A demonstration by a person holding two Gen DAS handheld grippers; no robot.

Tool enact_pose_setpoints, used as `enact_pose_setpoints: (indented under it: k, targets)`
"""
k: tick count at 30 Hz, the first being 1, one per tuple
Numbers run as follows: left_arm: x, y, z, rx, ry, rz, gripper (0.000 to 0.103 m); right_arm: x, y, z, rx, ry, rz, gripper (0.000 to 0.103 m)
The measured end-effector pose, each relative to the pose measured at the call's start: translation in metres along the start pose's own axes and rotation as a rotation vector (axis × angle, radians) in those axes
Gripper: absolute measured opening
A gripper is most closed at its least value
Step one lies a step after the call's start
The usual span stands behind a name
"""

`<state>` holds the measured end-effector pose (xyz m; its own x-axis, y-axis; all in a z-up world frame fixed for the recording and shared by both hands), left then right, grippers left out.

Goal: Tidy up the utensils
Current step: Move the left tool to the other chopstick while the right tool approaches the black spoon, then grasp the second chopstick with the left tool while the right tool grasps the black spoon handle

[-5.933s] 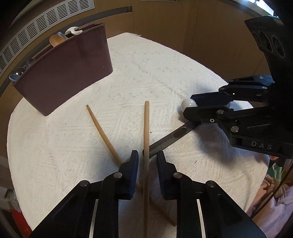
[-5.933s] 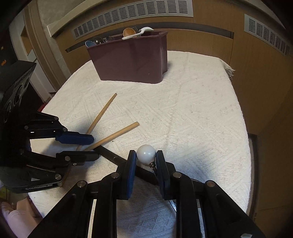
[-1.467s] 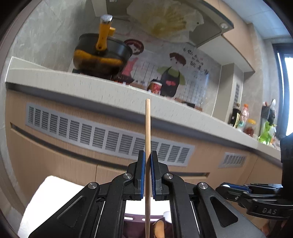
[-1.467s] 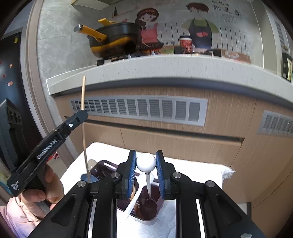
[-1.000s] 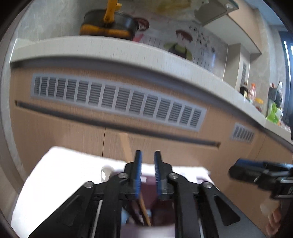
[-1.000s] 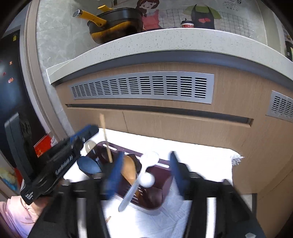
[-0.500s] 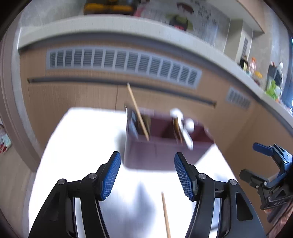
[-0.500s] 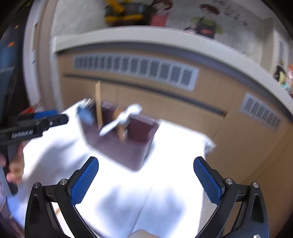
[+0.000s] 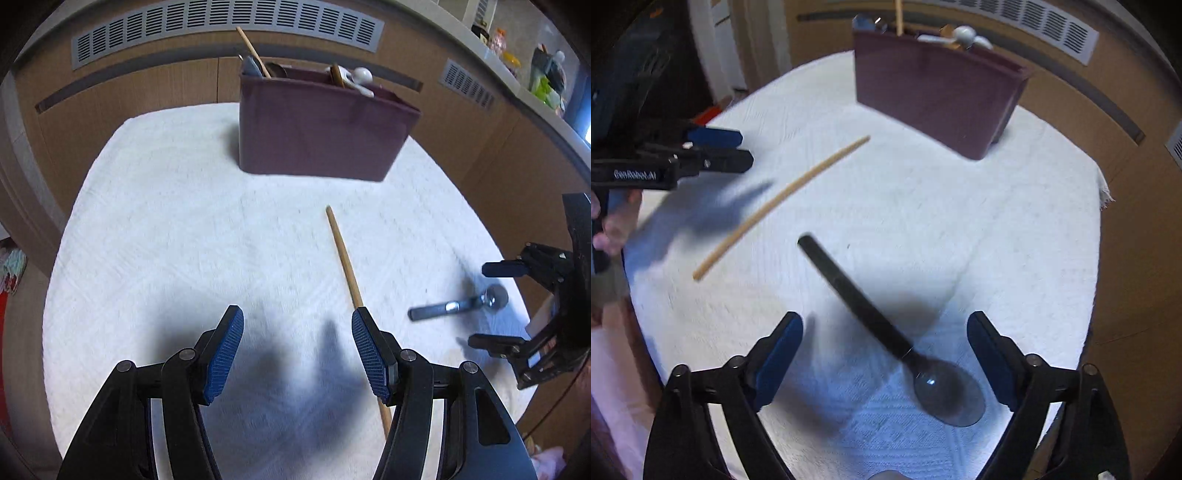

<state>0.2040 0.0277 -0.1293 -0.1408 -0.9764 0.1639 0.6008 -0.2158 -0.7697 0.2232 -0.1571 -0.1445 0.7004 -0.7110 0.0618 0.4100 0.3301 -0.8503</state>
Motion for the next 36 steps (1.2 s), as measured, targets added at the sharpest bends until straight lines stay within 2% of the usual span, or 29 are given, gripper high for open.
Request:
enact_pose_setpoints:
  k: [1, 3, 5, 6, 7, 9, 11, 14, 16, 18, 21, 23, 27, 30, 33, 36]
  targets:
    - [0.002, -0.001, -0.003, -0.006, 0.008, 0.0, 0.062, -0.001, 0.003, -0.003, -0.011, 0.0, -0.003, 0.069]
    - [0.007, -0.002, -0.004, -0.012, 0.021, -0.001, 0.062, 0.002, 0.002, -0.002, 0.001, 0.051, 0.023, 0.066]
    - [0.011, -0.001, -0.004, -0.02, 0.031, -0.003, 0.062, 0.008, 0.0, -0.001, 0.015, 0.101, 0.004, 0.045]
    - [0.013, 0.0, -0.001, -0.025, 0.038, -0.006, 0.062, 0.01, -0.001, -0.001, 0.02, 0.118, -0.001, 0.038]
    - [0.017, 0.0, -0.002, -0.03, 0.049, -0.01, 0.062, 0.013, -0.002, -0.001, 0.022, 0.138, -0.009, 0.025]
    - [0.024, 0.005, 0.0, -0.038, 0.065, -0.018, 0.062, 0.018, -0.005, -0.002, 0.032, 0.199, -0.005, 0.02]
    - [0.03, 0.008, -0.003, -0.052, 0.081, -0.027, 0.062, 0.019, -0.009, -0.005, 0.038, 0.274, 0.047, 0.018]
    - [0.038, 0.021, -0.006, -0.072, 0.103, -0.02, 0.062, 0.002, -0.014, -0.008, 0.05, 0.368, 0.173, 0.018]
    - [0.041, 0.027, -0.008, -0.088, 0.115, -0.01, 0.062, -0.012, -0.015, -0.007, 0.052, 0.407, 0.261, 0.022]
    - [0.043, 0.031, -0.009, -0.097, 0.127, 0.0, 0.062, -0.023, -0.02, -0.008, 0.063, 0.43, 0.307, 0.022]
    - [0.044, 0.033, -0.01, -0.102, 0.143, 0.018, 0.062, -0.028, -0.024, -0.007, 0.085, 0.399, 0.233, 0.023]
    - [0.042, 0.033, -0.01, -0.101, 0.151, 0.03, 0.062, -0.029, -0.025, -0.006, 0.102, 0.361, 0.157, 0.031]
    - [0.036, 0.035, -0.01, -0.096, 0.181, 0.083, 0.062, -0.039, -0.013, 0.003, 0.101, 0.313, 0.095, 0.035]
    - [0.026, 0.034, -0.008, -0.093, 0.189, 0.102, 0.063, -0.045, -0.008, 0.008, 0.1, 0.319, 0.101, 0.036]
    - [0.008, 0.029, -0.005, -0.079, 0.214, 0.176, 0.063, -0.041, -0.01, 0.013, 0.114, 0.361, 0.147, 0.046]
    - [-0.01, 0.023, -0.002, -0.078, 0.198, 0.195, 0.063, -0.044, -0.004, 0.022, 0.116, 0.386, 0.183, 0.047]
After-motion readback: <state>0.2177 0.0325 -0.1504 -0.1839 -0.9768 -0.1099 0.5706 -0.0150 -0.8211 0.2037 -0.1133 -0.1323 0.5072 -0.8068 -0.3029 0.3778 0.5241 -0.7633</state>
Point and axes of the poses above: each gripper's, at about its wrist camera, not at the fingertips, and y roughly the way its jaws point, x to its right, z to its top, the point moved 7 cm from there along y, roughly the way its jaws point, and after that the axes turned 4 degrees about x, right-handed, at the moved point
